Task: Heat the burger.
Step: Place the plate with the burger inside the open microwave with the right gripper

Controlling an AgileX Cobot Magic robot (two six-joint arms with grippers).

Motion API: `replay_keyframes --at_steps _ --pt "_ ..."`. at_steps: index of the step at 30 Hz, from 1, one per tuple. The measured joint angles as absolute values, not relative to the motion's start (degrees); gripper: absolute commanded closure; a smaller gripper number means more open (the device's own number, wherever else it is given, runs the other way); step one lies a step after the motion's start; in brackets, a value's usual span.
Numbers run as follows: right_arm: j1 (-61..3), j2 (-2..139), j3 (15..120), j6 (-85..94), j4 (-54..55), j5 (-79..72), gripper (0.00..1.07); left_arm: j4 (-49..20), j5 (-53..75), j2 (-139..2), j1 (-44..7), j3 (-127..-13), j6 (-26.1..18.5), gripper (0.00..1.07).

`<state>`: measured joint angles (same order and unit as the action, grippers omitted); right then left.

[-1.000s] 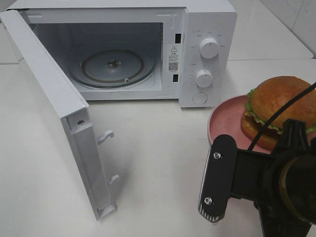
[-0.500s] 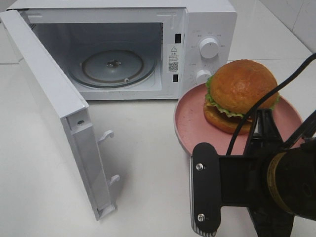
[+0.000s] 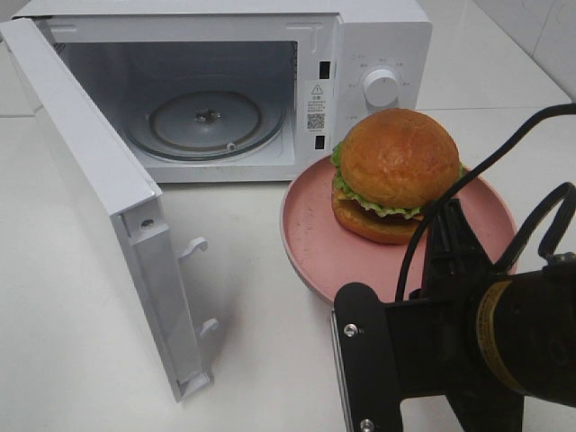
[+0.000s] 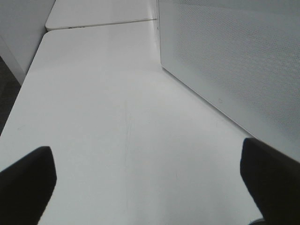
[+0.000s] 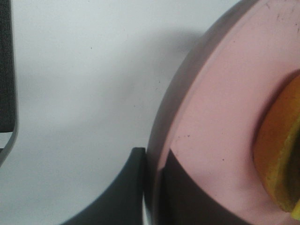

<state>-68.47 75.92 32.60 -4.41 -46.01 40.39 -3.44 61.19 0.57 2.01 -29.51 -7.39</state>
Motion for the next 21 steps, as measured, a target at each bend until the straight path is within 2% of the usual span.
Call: replay_keyframes --at_steps 6,11,21 --pt "-67.84 75.92 32.60 -2.58 -46.07 35.75 1.07 -3.44 61.19 0.57 2.01 -29.51 -7.39 0.07" --pt "-64.34 75.92 32.60 3.67 -46.12 32.54 1.07 -3.44 61.19 0.57 2.01 -29.51 -7.39 0.07" --pt "-54.95 75.92 32.60 30.31 -37.53 25.32 1.07 -3.44 61.19 0.57 2.01 -29.51 -7.39 0.07"
